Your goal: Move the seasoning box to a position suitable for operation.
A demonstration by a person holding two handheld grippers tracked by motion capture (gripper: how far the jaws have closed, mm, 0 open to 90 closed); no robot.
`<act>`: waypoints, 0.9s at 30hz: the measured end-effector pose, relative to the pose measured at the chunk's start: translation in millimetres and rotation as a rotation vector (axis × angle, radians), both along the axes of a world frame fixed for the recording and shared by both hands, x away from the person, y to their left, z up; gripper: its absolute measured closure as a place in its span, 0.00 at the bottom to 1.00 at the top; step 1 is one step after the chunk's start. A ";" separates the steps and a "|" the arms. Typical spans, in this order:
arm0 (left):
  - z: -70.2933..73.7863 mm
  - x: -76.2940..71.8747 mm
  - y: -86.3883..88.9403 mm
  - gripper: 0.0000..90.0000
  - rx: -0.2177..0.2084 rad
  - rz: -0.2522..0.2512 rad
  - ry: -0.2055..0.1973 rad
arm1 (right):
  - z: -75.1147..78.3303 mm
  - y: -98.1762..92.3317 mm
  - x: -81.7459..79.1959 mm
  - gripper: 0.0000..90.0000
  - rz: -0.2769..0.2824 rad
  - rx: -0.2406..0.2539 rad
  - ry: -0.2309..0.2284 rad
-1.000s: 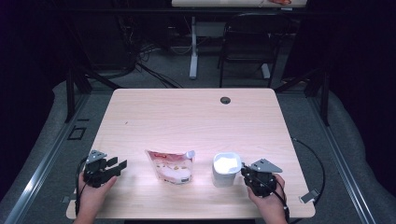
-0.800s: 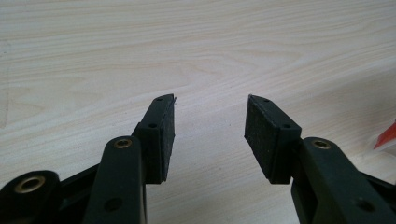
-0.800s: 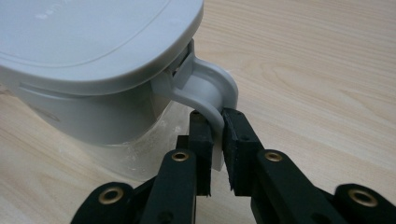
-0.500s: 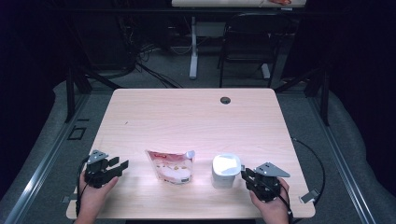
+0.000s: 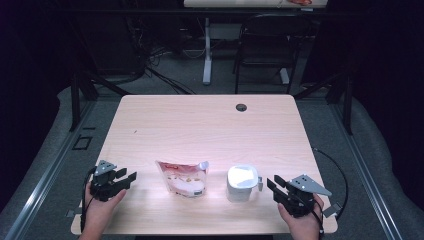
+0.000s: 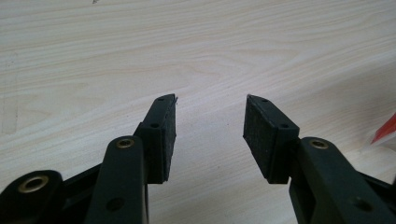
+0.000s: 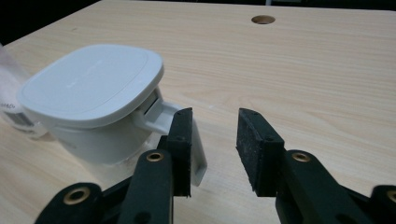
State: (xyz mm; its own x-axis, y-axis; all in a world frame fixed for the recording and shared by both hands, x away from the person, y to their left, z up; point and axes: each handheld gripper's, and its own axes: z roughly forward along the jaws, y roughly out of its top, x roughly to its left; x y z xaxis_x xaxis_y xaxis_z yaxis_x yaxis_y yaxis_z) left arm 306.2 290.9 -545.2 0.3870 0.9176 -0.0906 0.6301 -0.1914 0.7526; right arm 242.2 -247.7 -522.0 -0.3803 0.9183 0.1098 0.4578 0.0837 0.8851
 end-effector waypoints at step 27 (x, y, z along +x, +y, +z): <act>5.7 5.0 4.6 0.65 0.020 0.048 -0.024 | 38.0 20.8 41.6 1.00 0.064 -0.064 0.121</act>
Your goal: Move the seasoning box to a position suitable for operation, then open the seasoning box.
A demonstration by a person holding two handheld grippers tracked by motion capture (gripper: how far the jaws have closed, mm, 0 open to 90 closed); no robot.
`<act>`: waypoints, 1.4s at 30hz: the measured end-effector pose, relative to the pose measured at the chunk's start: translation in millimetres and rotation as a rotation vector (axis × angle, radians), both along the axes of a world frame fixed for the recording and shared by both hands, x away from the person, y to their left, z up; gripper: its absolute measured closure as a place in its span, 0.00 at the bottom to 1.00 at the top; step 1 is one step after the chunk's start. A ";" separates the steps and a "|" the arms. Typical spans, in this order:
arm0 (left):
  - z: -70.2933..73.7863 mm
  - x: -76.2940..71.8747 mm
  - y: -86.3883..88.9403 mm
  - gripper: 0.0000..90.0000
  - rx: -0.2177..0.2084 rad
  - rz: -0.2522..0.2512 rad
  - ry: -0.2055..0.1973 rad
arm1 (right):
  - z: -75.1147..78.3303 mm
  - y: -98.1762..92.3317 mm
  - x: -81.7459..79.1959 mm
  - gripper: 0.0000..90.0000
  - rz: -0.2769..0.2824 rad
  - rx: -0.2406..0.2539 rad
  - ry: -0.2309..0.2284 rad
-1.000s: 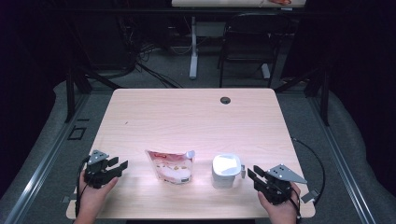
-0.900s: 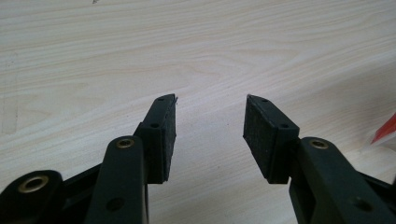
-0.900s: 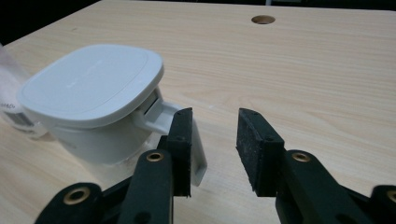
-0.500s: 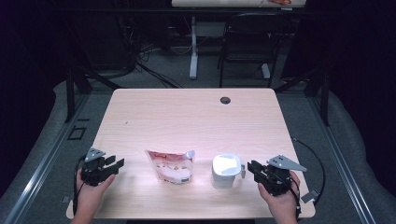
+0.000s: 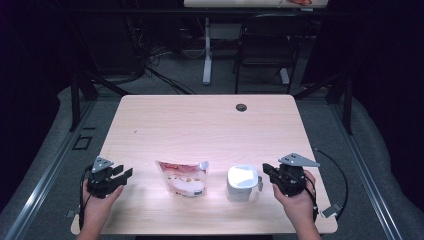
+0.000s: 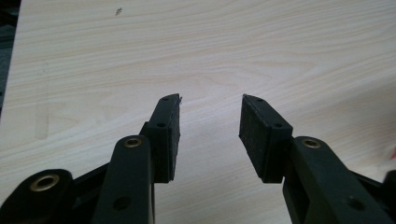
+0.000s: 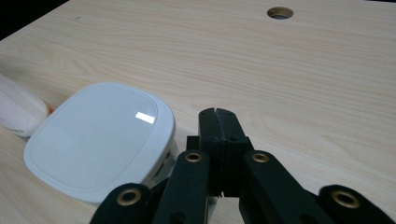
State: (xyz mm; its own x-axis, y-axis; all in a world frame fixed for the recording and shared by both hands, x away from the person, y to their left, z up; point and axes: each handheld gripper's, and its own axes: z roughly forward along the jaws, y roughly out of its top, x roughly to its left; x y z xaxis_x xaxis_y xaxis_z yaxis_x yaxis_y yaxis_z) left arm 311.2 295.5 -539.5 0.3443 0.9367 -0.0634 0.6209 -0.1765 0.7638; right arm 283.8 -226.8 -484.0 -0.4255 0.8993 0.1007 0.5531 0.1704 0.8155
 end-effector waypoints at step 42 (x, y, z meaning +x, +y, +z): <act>-5.3 -0.6 -5.8 0.65 0.005 -0.067 0.026 | 2.3 17.6 -7.3 1.00 0.104 0.016 0.013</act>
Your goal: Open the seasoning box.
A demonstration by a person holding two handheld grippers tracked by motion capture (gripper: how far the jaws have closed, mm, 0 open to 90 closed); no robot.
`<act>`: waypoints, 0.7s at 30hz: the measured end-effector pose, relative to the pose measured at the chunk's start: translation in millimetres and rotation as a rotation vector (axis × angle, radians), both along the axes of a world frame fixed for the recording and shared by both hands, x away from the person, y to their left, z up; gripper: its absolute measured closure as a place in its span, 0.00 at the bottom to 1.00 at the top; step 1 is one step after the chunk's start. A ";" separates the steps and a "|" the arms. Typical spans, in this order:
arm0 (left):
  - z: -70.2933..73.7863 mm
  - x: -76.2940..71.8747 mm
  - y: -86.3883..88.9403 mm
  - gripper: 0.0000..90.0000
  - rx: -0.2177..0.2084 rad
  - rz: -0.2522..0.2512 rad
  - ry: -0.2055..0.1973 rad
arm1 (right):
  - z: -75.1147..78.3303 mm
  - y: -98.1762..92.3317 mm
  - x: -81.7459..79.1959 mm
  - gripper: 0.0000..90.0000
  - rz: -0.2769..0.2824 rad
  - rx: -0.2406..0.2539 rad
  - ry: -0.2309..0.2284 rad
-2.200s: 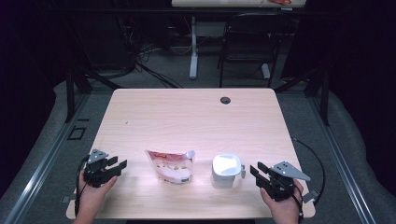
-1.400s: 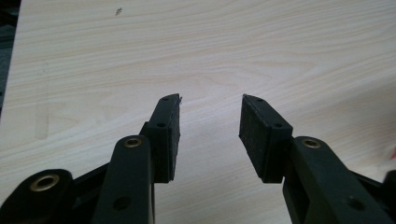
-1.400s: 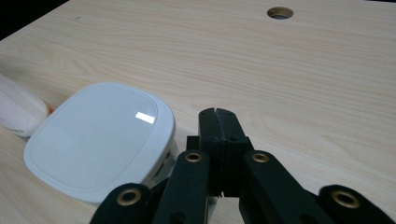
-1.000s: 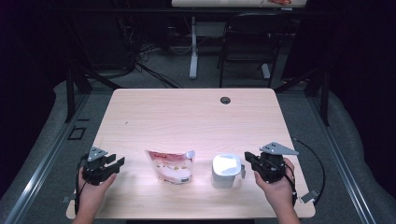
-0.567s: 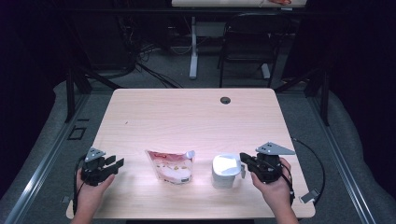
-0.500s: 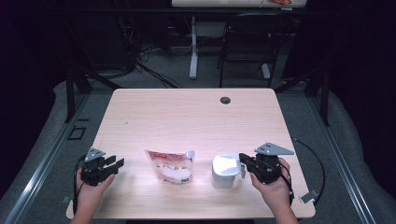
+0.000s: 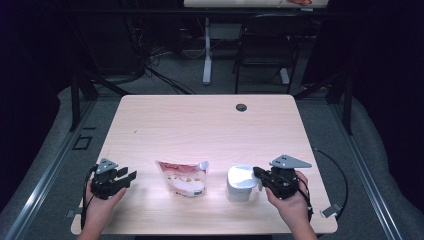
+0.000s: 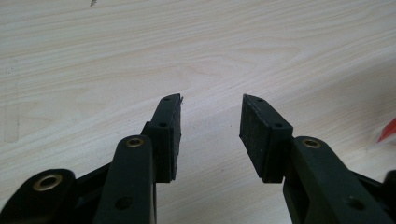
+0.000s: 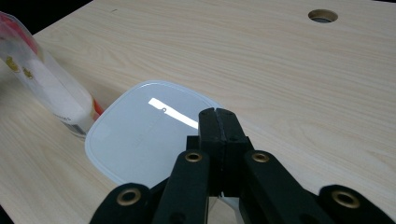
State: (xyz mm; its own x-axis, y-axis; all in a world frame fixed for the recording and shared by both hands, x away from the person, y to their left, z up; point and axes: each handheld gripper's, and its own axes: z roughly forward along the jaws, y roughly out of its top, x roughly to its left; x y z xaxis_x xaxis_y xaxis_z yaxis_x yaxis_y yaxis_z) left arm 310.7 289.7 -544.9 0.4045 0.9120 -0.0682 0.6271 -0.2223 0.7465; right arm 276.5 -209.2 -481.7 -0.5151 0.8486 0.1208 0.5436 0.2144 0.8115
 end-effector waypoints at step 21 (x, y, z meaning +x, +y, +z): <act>0.5 -1.0 6.1 0.65 -0.003 0.019 0.003 | -2.7 -5.9 -1.5 1.00 0.009 0.046 0.008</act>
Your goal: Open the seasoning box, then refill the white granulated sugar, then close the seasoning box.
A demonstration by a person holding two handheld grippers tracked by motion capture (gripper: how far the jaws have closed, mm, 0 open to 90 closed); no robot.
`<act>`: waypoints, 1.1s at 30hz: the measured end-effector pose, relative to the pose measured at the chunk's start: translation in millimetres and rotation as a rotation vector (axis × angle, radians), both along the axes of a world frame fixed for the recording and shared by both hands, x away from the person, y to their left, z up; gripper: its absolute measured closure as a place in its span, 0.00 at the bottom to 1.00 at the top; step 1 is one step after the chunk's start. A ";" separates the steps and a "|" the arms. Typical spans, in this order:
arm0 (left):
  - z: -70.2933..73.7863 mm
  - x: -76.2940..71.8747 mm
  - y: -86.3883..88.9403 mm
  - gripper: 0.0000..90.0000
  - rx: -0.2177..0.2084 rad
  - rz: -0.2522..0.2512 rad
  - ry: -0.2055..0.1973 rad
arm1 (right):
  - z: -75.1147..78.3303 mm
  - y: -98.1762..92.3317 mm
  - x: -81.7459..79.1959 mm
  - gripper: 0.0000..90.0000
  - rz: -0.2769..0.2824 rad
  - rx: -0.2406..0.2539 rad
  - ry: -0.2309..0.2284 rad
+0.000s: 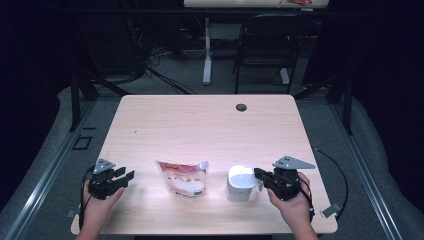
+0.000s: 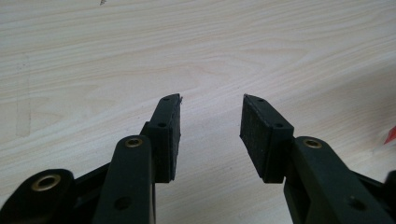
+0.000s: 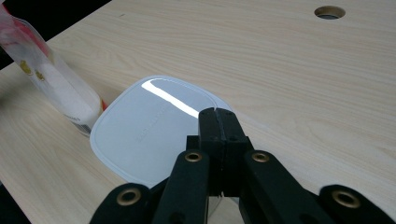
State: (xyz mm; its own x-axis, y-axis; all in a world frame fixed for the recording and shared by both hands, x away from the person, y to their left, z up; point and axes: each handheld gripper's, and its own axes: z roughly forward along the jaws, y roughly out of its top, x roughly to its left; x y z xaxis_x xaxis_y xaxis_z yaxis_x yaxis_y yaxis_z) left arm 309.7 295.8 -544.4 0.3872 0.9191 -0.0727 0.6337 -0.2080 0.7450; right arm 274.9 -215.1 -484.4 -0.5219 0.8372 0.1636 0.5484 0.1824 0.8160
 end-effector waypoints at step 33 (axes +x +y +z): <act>-1.1 0.3 1.9 0.64 -0.005 0.006 -0.003 | -3.5 -6.7 -0.9 1.00 -0.012 0.045 0.004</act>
